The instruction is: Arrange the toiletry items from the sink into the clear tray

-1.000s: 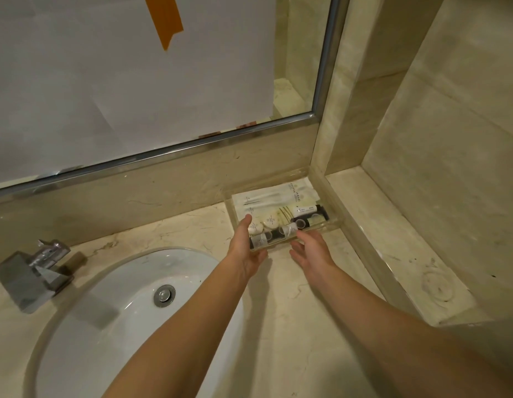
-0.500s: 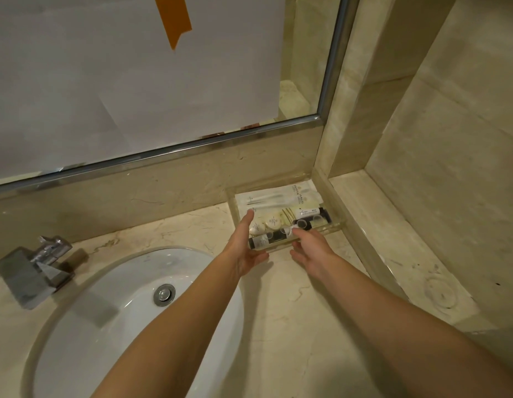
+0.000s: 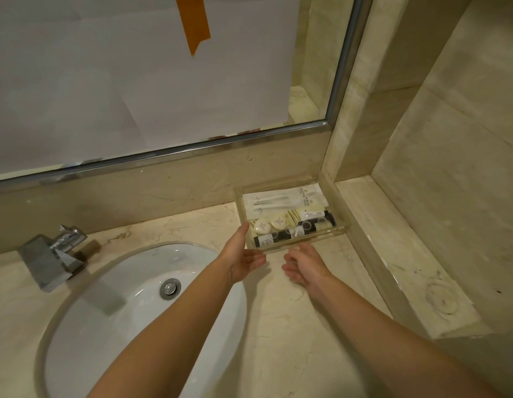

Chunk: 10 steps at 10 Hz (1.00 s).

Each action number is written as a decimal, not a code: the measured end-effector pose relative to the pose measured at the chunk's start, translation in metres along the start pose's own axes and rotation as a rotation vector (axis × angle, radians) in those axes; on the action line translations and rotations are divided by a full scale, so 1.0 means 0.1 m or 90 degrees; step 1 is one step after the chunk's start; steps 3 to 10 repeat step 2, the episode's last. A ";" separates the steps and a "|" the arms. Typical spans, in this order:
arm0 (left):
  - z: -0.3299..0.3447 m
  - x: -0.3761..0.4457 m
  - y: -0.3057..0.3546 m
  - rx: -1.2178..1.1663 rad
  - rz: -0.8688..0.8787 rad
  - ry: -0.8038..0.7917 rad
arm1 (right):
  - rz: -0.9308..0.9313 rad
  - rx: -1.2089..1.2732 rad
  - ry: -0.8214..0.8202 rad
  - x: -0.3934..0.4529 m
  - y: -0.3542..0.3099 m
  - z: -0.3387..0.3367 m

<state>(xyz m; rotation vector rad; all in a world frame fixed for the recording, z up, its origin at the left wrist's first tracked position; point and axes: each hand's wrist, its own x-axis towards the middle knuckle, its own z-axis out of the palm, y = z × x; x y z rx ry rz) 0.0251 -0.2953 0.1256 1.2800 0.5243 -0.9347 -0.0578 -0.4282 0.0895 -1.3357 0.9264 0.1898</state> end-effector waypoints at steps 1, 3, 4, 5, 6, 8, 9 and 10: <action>-0.18 -0.12 -0.06 0.069 0.019 0.001 | -0.015 -0.011 -0.021 -0.18 0.18 0.14; -0.57 -0.31 -0.34 0.253 0.065 0.032 | -0.071 -0.053 -0.016 -0.49 0.52 0.14; -0.57 -0.31 -0.34 0.253 0.065 0.032 | -0.071 -0.053 -0.016 -0.49 0.52 0.14; -0.57 -0.31 -0.34 0.253 0.065 0.032 | -0.071 -0.053 -0.016 -0.49 0.52 0.14; -0.57 -0.31 -0.34 0.253 0.065 0.032 | -0.071 -0.053 -0.016 -0.49 0.52 0.14; -0.57 -0.31 -0.34 0.253 0.065 0.032 | -0.071 -0.053 -0.016 -0.49 0.52 0.14; -0.57 -0.31 -0.34 0.253 0.065 0.032 | -0.071 -0.053 -0.016 -0.49 0.52 0.14; -0.57 -0.31 -0.34 0.253 0.065 0.032 | -0.071 -0.053 -0.016 -0.49 0.52 0.14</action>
